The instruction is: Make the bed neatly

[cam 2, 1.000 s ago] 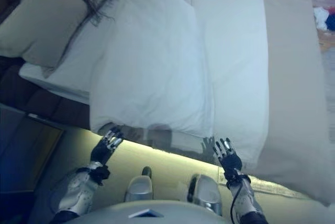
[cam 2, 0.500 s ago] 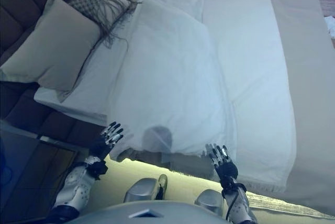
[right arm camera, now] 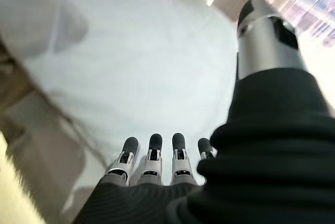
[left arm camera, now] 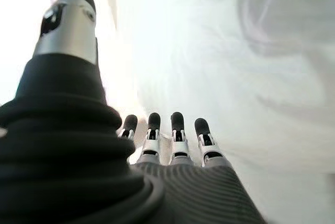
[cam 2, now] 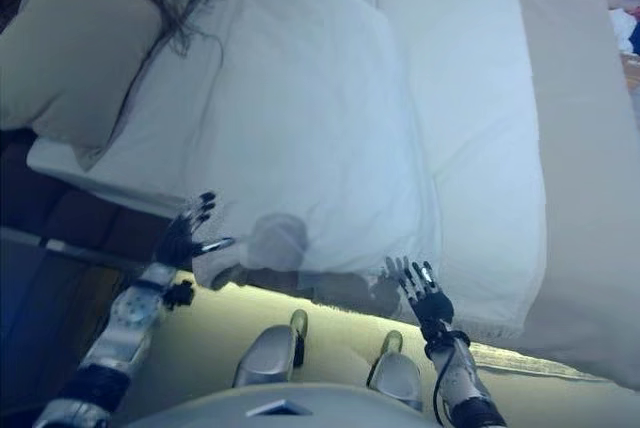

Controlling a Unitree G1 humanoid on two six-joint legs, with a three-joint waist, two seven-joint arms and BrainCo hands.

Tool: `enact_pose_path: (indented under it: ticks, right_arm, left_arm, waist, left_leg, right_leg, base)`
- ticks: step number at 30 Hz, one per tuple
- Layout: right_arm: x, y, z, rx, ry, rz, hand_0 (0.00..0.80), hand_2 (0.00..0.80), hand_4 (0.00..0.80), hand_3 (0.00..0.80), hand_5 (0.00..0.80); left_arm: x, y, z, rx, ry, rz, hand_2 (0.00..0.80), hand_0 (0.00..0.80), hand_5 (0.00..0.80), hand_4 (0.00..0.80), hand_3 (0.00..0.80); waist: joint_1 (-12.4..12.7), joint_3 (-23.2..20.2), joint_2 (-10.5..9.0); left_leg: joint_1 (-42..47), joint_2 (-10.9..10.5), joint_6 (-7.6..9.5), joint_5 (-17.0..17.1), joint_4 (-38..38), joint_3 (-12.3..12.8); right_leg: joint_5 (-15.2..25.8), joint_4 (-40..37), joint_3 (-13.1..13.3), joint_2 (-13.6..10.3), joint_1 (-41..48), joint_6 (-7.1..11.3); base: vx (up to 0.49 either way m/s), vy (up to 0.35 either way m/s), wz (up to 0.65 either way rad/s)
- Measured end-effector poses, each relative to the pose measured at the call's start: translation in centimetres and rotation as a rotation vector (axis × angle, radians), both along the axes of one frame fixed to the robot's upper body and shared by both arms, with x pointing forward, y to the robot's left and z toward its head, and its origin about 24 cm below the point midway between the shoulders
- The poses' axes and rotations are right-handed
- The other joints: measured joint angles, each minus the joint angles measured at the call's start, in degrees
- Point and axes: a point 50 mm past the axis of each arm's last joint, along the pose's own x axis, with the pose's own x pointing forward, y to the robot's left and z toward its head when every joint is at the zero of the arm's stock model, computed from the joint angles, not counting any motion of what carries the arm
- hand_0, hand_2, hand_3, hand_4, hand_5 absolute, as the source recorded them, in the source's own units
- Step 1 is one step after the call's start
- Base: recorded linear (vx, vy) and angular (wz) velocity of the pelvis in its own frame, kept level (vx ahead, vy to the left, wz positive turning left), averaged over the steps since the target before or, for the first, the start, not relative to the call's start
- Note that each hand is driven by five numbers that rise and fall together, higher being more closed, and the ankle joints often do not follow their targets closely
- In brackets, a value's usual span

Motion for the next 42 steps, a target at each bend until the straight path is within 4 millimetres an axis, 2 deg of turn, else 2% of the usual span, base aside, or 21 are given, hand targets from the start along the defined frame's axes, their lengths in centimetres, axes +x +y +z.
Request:
enact_pose_path:
  ticks: [2, 5, 7, 8, 10, 13, 17, 21, 28, 33, 42]
  right_arm:
    - [1.1, -0.2, 0.5, 0.014, -0.036, -0.023, 0.0, 0.0, 0.0, 0.0, 0.0]
    - [2.1, -0.4, 1.5, 0.019, -0.092, -0.048, 0.0, 0.0, 0.0, 0.0, 0.0]
    - [2.5, -0.2, 2.0, 0.02, -0.118, -0.036, 0.0, 0.0, 0.0, 0.0, 0.0]
    - [3.0, -0.1, 2.5, 0.021, -0.144, -0.027, 0.0, 0.0, 0.0, 0.0, 0.0]
    - [3.3, 0.0, 3.0, 0.023, -0.172, -0.021, 0.0, 0.0, 0.0, 0.0, 0.0]
    - [3.3, 0.2, 3.4, 0.043, -0.209, -0.022, 0.0, 0.0, 0.0, 0.0, 0.0]
    - [3.8, 0.3, 4.0, 0.055, -0.272, -0.035, 0.0, 0.0, 0.0, 0.0, 0.0]
    - [4.2, 0.3, 4.6, 0.041, -0.328, -0.031, 0.0, 0.0, 0.0, 0.0, 0.0]
    - [5.5, 1.2, 5.5, 0.044, -0.389, 0.013, 0.0, 0.0, 0.0, 0.0, 0.0]
    - [6.2, 1.7, 6.0, 0.037, -0.417, 0.031, 0.0, 0.0, 0.0, 0.0, 0.0]
    - [8.2, 2.1, 8.1, 0.02, -0.506, 0.018, 0.0, 0.0, 0.0, 0.0, 0.0]
  left_arm:
    - [1.4, -1.0, 0.9, 0.145, -0.127, 0.002, 0.0, 0.0, 0.0, 0.0, 0.0]
    - [2.6, -1.8, 1.8, 0.379, -0.327, 0.057, 0.0, 0.0, 0.0, 0.0, 0.0]
    - [3.2, -1.4, 2.2, 0.509, -0.424, 0.119, 0.0, 0.0, 0.0, 0.0, 0.0]
    - [3.3, -0.9, 2.2, 0.563, -0.452, 0.159, 0.0, 0.0, 0.0, 0.0, 0.0]
    - [3.9, -0.6, 2.5, 0.657, -0.503, 0.205, 0.0, 0.0, 0.0, 0.0, 0.0]
    - [5.3, 0.2, 3.7, 0.761, -0.581, 0.297, 0.0, 0.0, 0.0, 0.0, 0.0]
    - [5.6, 2.1, 3.2, 0.857, -0.563, 0.414, 0.0, 0.0, 0.0, 0.0, 0.0]
    - [5.4, 2.7, 2.9, 0.922, -0.57, 0.454, 0.0, 0.0, 0.0, 0.0, 0.0]
    - [5.4, 4.4, 2.7, 0.983, -0.542, 0.53, 0.0, 0.0, 0.0, 0.0, 0.0]
    - [5.4, 5.9, 2.2, 1.014, -0.458, 0.589, 0.0, 0.0, 0.0, 0.0, 0.0]
    - [7.1, 6.0, 3.4, 1.009, -0.386, 0.618, 0.0, 0.0, 0.0, 0.0, 0.0]
  waist:
    - [-2.07, 3.02, -1.2]
    - [-4.34, 7.0, -2.21]
    - [-5.04, 9.24, -2.61]
    - [-4.56, 10.44, -2.82]
    - [-6.67, 13.08, -2.76]
    - [-6.78, 14.85, -3.78]
    - [-6.83, 15.75, -5.1]
    - [-6.72, 16.29, -5.83]
    - [-6.63, 16.45, -5.87]
    - [-6.69, 16.76, -5.54]
    - [-6.75, 17.56, -5.44]
  left_leg:
    - [-2.62, 1.0, 0.0, 0.57, 1.13, 1.04]
    - [-5.77, 0.94, -0.04, 0.07, 4.03, 1.22]
    - [-7.57, 0.34, -0.28, -1.91, 7.23, -0.22]
    - [-8.42, 0.4, -0.59, -3.27, 8.8, -1.47]
    - [-9.92, 0.24, 0.04, -4.3, 10.46, -1.33]
    - [-12.92, 0.02, 0.29, -4.22, 11.32, -1.66]
    - [-14.69, -0.24, 0.33, -4.07, 11.08, -1.78]
    - [-14.83, -0.68, 0.48, -3.79, 10.33, -1.72]
    - [-14.52, -1.14, 0.55, -3.39, 9.14, -1.82]
    - [-14.5, -1.64, 0.55, -2.71, 8.68, -1.94]
    - [-19.35, -2.46, 0.93, -2.0, 8.82, -1.73]
  right_leg:
    - [0.9, 1.09, -0.89, 0.07, -2.33, -1.02]
    - [1.78, 2.39, -0.01, -0.35, -5.93, -1.28]
    - [2.78, 3.11, 2.71, 0.03, -8.57, -1.29]
    - [3.36, 3.6, 4.27, 0.23, -9.94, -1.06]
    - [4.26, 4.17, 4.34, -0.26, -10.61, -0.56]
    - [4.5, 4.72, 4.28, -0.49, -13.42, -0.43]
    - [4.72, 4.59, 4.22, -0.6, -15.28, -0.44]
    - [4.58, 4.55, 4.15, -1.1, -15.66, -0.24]
    - [4.22, 4.38, 3.81, -1.54, -15.67, -0.13]
    - [4.21, 4.83, 3.75, -1.96, -16.18, -0.13]
    - [4.42, 6.31, 4.51, -2.7, -21.84, 0.06]
  base:
    - [-0.112, 0.04, -0.03]
    - [-0.112, 0.09, -0.29]
    - [-0.108, 0.12, -0.72]
    - [-0.078, 0.101, -0.78]
    - [-0.1, 0.074, -0.28]
    - [-0.121, 0.068, 0.03]
    - [-0.059, 0.079, 0.0]
    - [-0.012, 0.068, 0.03]
    - [0.022, 0.052, 0.03]
    - [-0.043, 0.085, 0.03]
    - [-0.041, 0.061, -0.01]
